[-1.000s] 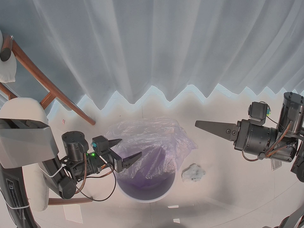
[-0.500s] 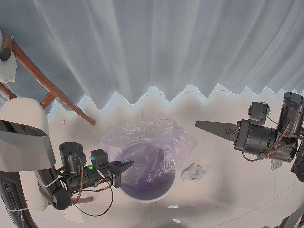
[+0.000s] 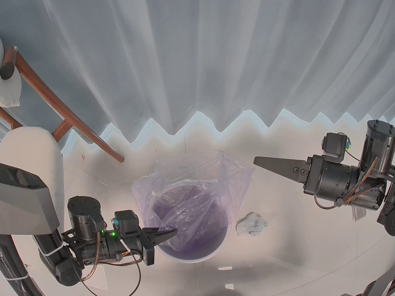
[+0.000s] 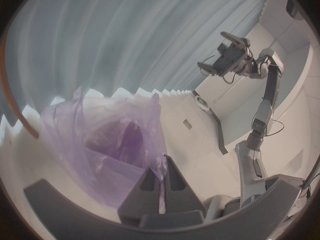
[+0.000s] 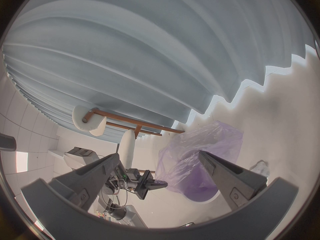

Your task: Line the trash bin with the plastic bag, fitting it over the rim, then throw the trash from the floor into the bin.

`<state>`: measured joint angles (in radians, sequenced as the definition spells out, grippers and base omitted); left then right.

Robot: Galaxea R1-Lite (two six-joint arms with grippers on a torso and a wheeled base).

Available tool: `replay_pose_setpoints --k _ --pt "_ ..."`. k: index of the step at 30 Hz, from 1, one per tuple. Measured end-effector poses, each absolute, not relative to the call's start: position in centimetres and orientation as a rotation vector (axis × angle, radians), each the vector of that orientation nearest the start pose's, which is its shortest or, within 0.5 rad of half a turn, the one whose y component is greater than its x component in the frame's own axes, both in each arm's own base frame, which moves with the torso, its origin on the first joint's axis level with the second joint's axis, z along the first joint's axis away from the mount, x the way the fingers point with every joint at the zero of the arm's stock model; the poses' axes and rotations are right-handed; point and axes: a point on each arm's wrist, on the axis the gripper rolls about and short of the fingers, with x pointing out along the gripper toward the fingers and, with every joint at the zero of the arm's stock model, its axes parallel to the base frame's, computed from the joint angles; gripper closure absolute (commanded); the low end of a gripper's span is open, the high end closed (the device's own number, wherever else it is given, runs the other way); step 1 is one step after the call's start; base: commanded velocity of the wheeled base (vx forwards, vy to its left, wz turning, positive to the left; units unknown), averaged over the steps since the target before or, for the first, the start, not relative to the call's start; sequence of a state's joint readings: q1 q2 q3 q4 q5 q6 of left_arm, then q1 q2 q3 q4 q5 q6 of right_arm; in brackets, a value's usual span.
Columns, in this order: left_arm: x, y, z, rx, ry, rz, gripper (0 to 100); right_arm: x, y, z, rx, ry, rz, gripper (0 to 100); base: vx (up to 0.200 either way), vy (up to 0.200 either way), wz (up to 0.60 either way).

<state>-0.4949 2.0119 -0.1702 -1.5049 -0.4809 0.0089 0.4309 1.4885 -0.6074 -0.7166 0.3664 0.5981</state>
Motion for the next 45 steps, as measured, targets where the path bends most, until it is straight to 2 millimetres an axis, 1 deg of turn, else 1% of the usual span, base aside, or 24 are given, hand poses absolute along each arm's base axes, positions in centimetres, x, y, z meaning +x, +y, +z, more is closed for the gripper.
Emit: replay_pose_setpoints --k 3,8,10,14,26,32,42,45 --pt "22.2 -13.6 5.8 -0.001 0.287 -1.0 100 21.9 10.9 19.5 0.558 0.403 0.72 0 0.0 0.0 0.0" --pt "23.0 -14.2 6.7 -0.062 0.265 -1.009 100 21.9 11.0 19.6 0.558 0.398 0.721 0 0.0 0.0 0.0" --pt "23.1 -14.3 6.8 -0.06 0.256 -1.012 100 21.9 11.0 19.6 0.558 0.397 0.721 0 -0.2 0.0 0.0" --pt "22.8 -14.4 6.7 -0.036 0.251 -1.023 100 22.0 10.9 19.6 0.558 0.395 0.721 0 -0.2 0.15 0.0" --pt "22.9 -14.7 6.7 -0.12 0.293 -0.968 100 22.1 10.9 19.8 0.559 0.382 0.724 0 0.0 0.0 0.0" --pt "22.9 -14.6 6.6 -0.113 0.294 -0.925 100 22.1 10.9 19.8 0.559 0.382 0.723 0 0.0 0.0 0.0" --pt "22.5 -14.8 6.6 -0.1 0.294 -0.932 100 22.0 10.9 19.7 0.558 0.386 0.722 0 0.0 0.0 0.0" --pt "23.0 -14.9 6.9 -0.109 0.274 -0.928 100 22.0 10.9 19.7 0.557 0.386 0.722 0 -0.2 0.0 0.0"
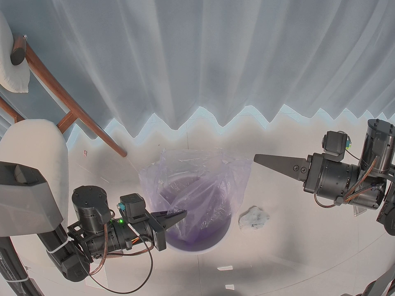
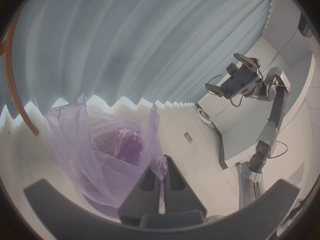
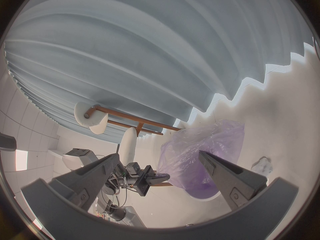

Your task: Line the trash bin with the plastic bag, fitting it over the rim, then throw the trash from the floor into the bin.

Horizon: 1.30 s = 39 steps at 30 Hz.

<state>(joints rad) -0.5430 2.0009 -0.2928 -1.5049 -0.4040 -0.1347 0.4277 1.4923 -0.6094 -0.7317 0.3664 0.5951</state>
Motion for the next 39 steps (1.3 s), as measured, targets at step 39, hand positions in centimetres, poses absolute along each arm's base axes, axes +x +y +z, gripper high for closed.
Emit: replay_pose_setpoints --k 39 --pt "22.7 -16.3 4.4 0.043 0.302 -0.801 100 24.9 12.3 16.1 0.546 0.52 0.551 0 -0.077 0.0 0.0"
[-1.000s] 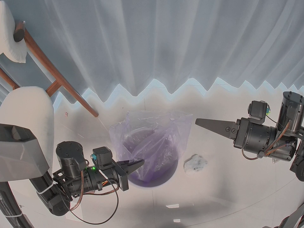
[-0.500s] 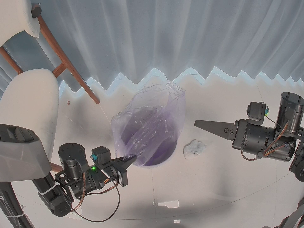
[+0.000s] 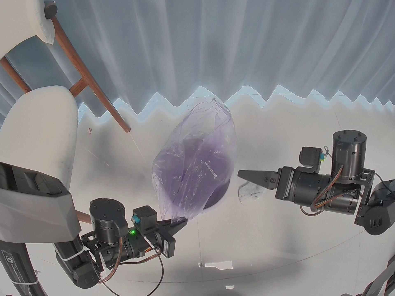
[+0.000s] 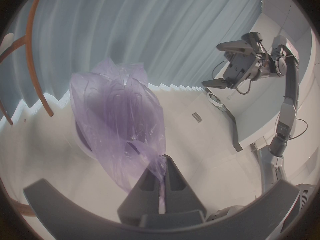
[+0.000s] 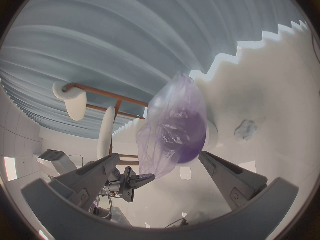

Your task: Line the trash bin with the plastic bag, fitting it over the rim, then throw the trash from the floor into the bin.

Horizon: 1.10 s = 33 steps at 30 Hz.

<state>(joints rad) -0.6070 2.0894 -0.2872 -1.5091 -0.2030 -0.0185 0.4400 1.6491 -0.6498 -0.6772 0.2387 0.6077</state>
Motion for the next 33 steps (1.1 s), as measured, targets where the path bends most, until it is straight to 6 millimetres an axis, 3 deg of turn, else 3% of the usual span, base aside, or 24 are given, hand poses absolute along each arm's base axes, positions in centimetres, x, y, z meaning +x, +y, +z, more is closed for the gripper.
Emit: replay_pose_setpoints --k 11,20,33 --pt "21.2 -17.2 4.3 0.106 0.296 -0.875 100 24.6 14.8 14.2 0.479 0.593 0.491 0 0.0 0.0 0.0" --pt "20.3 -18.0 4.2 0.121 0.301 -0.918 100 25.9 16.9 11.9 0.409 0.581 0.42 0 0.0 0.0 0.0" --pt "19.2 -19.1 4.1 0.133 0.303 -0.968 100 28.0 18.2 9.6 0.38 0.467 0.366 0 0.0 0.0 0.0"
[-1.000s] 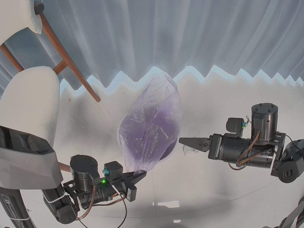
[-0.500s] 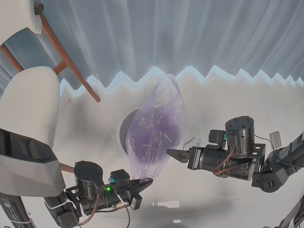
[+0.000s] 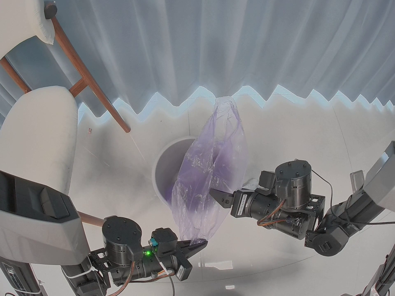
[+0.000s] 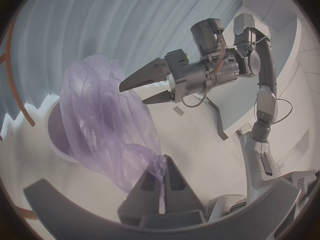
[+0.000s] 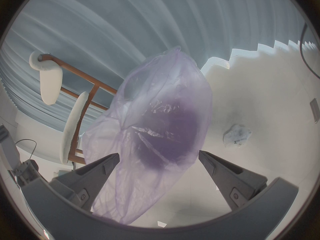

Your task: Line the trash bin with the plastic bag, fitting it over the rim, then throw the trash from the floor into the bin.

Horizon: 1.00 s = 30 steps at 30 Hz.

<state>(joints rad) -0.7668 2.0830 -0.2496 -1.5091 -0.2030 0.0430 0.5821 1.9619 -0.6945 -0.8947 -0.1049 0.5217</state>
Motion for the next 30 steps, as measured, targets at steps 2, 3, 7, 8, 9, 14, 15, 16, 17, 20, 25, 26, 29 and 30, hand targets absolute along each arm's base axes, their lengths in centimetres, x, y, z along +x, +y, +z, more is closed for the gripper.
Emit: replay_pose_setpoints --k 2,3,7,8,9,14,15,16,17,20,25,26,29,30 --pt "19.1 -19.3 4.1 0.134 0.303 -0.973 100 28.3 18.3 9.2 0.377 0.46 0.36 0 0.0 0.0 0.0" --pt "19.1 -19.3 4.1 0.134 0.303 -0.974 100 28.4 18.3 9.0 0.377 0.458 0.359 100 0.0 0.0 0.0" --pt "19.1 -19.3 4.1 0.134 0.302 -0.975 100 28.5 18.4 8.5 0.378 0.451 0.358 100 0.0 0.0 0.0" --pt "19.2 -19.3 4.1 0.134 0.302 -0.973 100 28.6 18.4 8.4 0.378 0.451 0.357 100 0.0 0.0 0.0" --pt "19.2 -19.3 4.1 0.133 0.301 -0.969 100 28.6 18.3 8.5 0.379 0.449 0.356 100 0.0 0.0 0.0" --pt "19.4 -19.2 4.1 0.132 0.3 -0.963 100 28.6 18.2 8.4 0.372 0.449 0.354 100 0.0 0.0 0.0" --pt "19.4 -19.2 4.1 0.132 0.3 -0.961 100 28.5 18.1 8.4 0.368 0.45 0.354 100 0.0 0.0 0.0" --pt "19.4 -19.2 4.1 0.132 0.3 -0.956 100 28.5 18.1 8.4 0.366 0.45 0.354 100 0.0 0.0 0.0" --pt "19.5 -19.1 4.1 0.132 0.3 -0.939 100 28.5 18.1 8.4 0.364 0.449 0.355 100 0.0 0.0 0.0" --pt "20.1 -19.0 4.3 0.125 0.285 -0.882 100 28.6 18.0 8.4 0.361 0.448 0.351 100 0.0 0.0 0.0" --pt "20.7 -18.9 4.5 0.11 0.275 -0.853 0 28.7 17.8 8.4 0.361 0.444 0.346 100 0.0 0.0 0.0" --pt "20.7 -18.8 4.5 0.108 0.276 -0.852 0 28.7 17.7 8.5 0.362 0.441 0.346 100 0.0 0.0 0.0" --pt "20.6 -18.7 4.5 0.095 0.286 -0.847 0 28.8 17.7 8.7 0.37 0.416 0.353 100 0.0 0.0 0.0" --pt "20.7 -18.8 4.6 0.082 0.285 -0.843 0 28.7 17.7 8.7 0.371 0.408 0.355 100 0.0 0.0 0.0"
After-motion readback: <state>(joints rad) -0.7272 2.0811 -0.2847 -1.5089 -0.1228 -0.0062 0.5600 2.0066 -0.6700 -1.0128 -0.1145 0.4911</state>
